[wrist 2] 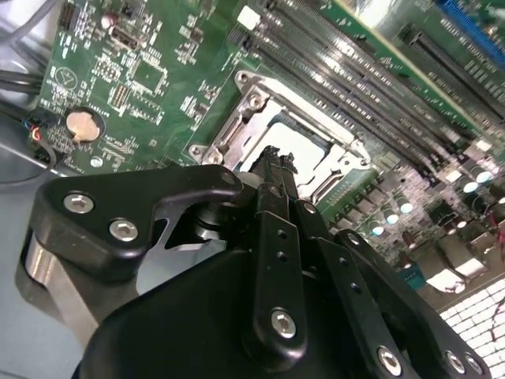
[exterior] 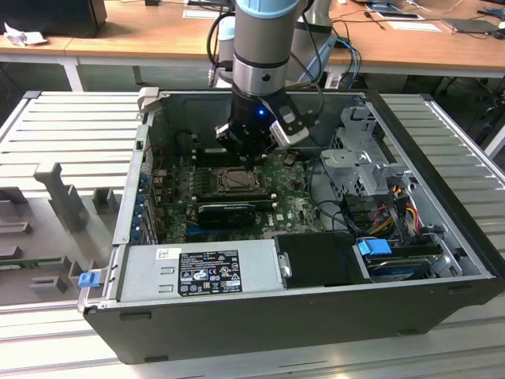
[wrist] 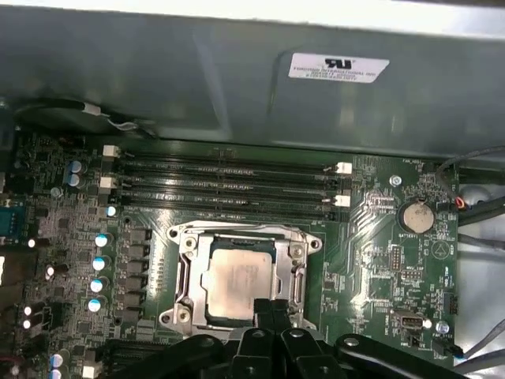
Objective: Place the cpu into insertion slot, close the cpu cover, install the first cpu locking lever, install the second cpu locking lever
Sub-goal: 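Install the second cpu locking lever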
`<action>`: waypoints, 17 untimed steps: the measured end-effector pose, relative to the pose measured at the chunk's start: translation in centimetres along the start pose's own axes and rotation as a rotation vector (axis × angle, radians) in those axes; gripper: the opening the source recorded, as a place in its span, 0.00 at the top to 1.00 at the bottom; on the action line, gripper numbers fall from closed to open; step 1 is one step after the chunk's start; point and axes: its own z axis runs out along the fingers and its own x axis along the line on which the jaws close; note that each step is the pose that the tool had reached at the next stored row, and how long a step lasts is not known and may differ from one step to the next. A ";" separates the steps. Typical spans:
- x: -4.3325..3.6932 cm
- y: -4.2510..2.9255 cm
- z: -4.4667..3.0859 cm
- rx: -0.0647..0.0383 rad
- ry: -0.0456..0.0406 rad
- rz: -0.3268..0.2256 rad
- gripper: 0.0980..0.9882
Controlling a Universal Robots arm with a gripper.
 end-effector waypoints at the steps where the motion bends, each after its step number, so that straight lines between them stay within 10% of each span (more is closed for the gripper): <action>1: 0.01 -0.30 -0.02 0.000 0.0001 0.000 0.99; 6: 0.11 -1.81 -0.11 -0.001 0.0000 0.000 0.99; 9: 0.19 -2.96 -0.06 -0.057 -0.0025 0.000 0.99; 17: 2.01 -3.98 0.31 -0.059 -0.0015 -0.009 0.99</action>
